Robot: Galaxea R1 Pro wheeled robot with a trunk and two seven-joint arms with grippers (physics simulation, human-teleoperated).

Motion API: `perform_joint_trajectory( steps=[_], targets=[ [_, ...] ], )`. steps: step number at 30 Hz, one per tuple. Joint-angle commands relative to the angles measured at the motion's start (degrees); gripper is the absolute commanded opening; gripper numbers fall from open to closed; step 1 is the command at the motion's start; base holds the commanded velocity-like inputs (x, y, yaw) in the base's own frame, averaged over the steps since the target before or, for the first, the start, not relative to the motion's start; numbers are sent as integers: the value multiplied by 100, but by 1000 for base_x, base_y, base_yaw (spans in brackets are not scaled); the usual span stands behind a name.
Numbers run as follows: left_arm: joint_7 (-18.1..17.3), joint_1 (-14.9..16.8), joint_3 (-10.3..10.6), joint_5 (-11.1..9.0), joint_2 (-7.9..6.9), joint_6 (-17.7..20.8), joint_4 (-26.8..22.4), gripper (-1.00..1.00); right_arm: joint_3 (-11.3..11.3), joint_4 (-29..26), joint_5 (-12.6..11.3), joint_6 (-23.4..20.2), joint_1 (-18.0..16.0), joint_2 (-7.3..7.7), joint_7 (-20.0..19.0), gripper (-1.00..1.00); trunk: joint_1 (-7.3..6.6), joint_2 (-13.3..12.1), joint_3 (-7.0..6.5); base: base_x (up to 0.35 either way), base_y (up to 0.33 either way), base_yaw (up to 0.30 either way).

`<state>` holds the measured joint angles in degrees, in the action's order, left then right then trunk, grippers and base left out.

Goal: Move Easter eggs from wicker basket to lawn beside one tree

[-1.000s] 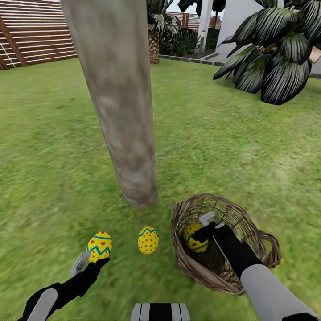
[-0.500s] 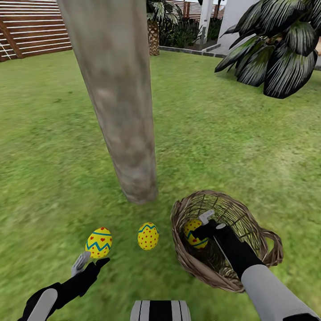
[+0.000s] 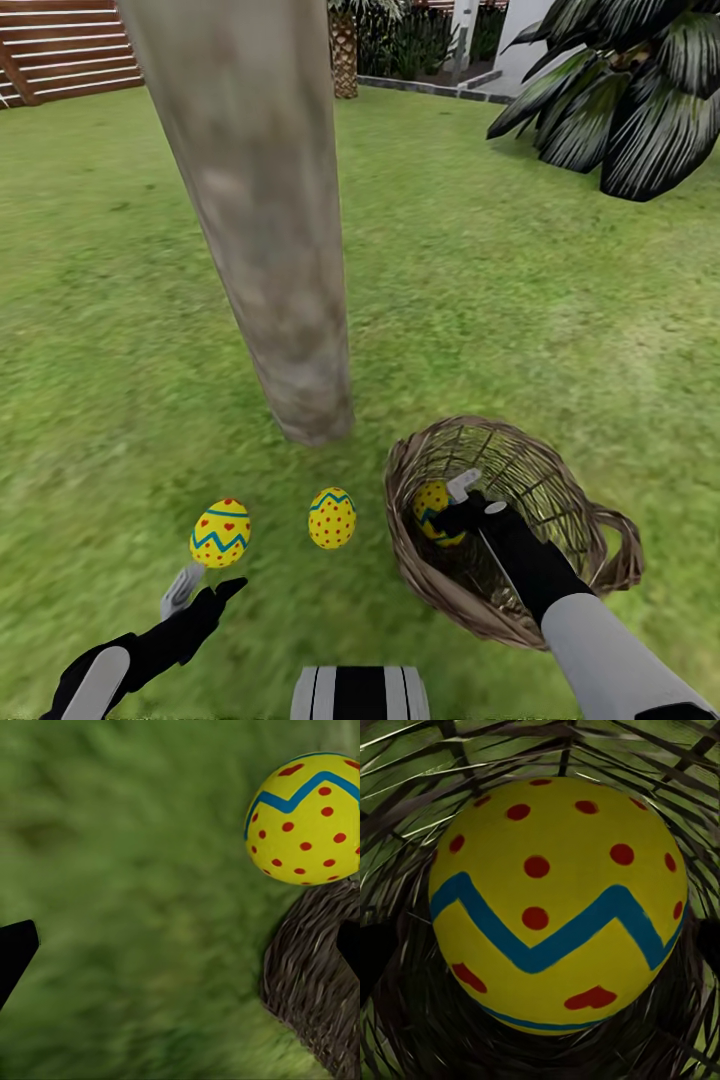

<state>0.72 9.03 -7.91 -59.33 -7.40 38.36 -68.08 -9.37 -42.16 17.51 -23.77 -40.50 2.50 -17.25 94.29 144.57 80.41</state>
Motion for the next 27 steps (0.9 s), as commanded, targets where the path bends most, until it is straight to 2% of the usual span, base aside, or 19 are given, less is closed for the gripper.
perform_joint_trajectory(
  steps=[1, 4, 20, 24, 27],
  targets=[
    [7, 2, -9, -26, 1, 32, -3, 100, -12, -12, 60, -20, -2, 4, -33, 100, 1, 3, 27, 0, 0, 0],
    [7, 2, -9, -26, 1, 32, -3, 100, -12, -12, 56, -16, -2, 4, -33, 100, 9, 7, 93, 0, 0, 0],
    [7, 3, -9, -26, 1, 32, -3, 100, 7, -90, 34, 37, -10, 28, -9, 100, 9, 7, 93, 0, 0, 0],
    [7, 5, -9, -26, 1, 35, -3, 100, 6, -97, 33, 50, -10, 29, -9, 100, 19, 12, 182, 0, 0, 0],
    [7, 4, -9, -26, 2, 37, -3, 100, 6, -99, 33, 54, -10, 29, -10, 100, 19, 12, 182, 0, 0, 0]
  ],
)
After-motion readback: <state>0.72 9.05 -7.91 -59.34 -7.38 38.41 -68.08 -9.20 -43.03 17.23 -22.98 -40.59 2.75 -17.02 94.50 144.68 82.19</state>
